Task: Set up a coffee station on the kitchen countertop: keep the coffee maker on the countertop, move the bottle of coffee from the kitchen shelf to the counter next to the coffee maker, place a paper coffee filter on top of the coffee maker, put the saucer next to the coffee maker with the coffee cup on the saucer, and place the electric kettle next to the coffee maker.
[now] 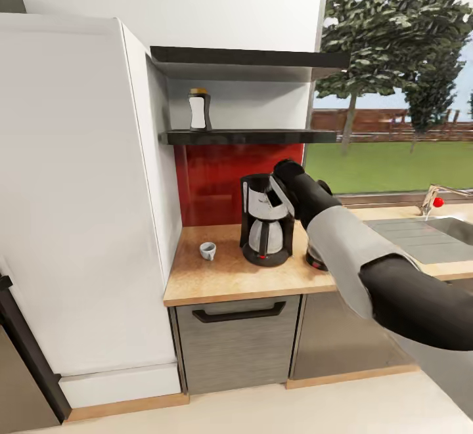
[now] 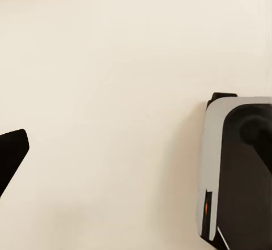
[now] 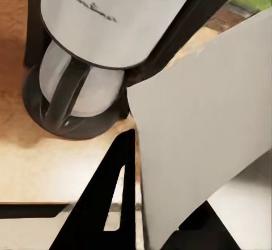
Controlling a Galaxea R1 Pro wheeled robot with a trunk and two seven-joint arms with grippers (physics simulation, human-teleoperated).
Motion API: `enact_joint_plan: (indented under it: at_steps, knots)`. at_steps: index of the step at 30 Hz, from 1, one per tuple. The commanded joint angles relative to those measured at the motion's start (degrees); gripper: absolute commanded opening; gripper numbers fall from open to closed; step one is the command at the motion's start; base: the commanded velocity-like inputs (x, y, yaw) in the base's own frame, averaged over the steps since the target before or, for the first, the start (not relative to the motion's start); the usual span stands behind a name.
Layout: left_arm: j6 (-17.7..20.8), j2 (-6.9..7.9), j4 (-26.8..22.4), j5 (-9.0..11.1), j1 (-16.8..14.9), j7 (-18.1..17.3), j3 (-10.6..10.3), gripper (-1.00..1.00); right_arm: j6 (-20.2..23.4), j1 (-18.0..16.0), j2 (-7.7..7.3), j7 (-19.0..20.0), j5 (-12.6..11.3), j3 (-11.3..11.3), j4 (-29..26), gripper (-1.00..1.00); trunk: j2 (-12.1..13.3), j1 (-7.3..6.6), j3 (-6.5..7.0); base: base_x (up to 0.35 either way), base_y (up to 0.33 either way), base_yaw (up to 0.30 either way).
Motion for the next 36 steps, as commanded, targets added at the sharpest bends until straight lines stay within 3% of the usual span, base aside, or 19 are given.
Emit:
enact_joint_plan:
  at_steps: [1,13,16,17,22,24,33,36]
  knots:
    - [-0.09,-0.03,-0.08,-0.68,0.04,-0.03,0.50,1.00,0.26,-1.98,0.00,-0.20,0.08,0.20,2.98,-1.00,-0.02,0.02,-0.01,0.000,0.000,0.000]
    - [-0.08,-0.08,-0.07,-0.83,0.04,-0.20,0.58,1.00,0.26,-14.72,0.00,0.04,-0.41,-0.03,14.98,-1.00,-0.02,0.02,-0.01,0.000,0.000,0.000]
    - [-0.08,-0.04,-0.07,-0.83,0.04,-0.21,0.59,1.00,0.26,-17.53,0.00,0.12,-2.50,-0.19,17.76,-1.00,-0.02,0.02,-0.01,0.000,0.000,0.000]
    - [-0.08,-0.04,-0.07,-0.83,0.04,-0.21,0.59,1.00,0.26,-17.90,0.00,0.14,-3.27,-0.25,18.03,-1.00,-0.02,0.02,-0.01,0.000,0.000,0.000]
    - [-0.02,-0.01,-0.03,-0.89,0.04,-0.23,0.59,1.00,0.26,-19.60,-0.16,0.20,-13.57,-1.61,20.51,-1.00,-0.02,0.02,-0.01,0.000,0.000,0.000]
    - [-0.01,0.00,-0.01,-0.91,0.04,-0.23,0.57,1.00,0.26,-19.71,-0.19,0.19,-15.06,-1.75,21.39,-1.00,-0.02,0.02,-0.01,0.000,0.000,0.000]
    - [0.51,0.47,1.83,-0.98,0.04,0.01,0.42,1.00,0.26,-19.82,-0.24,0.15,-16.54,-1.44,22.53,-1.00,-0.02,0.02,-0.01,0.000,0.000,0.000]
    - [4.78,0.67,2.31,-1.04,0.04,0.29,0.42,1.00,0.26,-19.82,-0.24,0.15,-16.53,-0.01,22.59,-1.00,-0.02,0.02,-0.01,0.024,0.002,0.000]
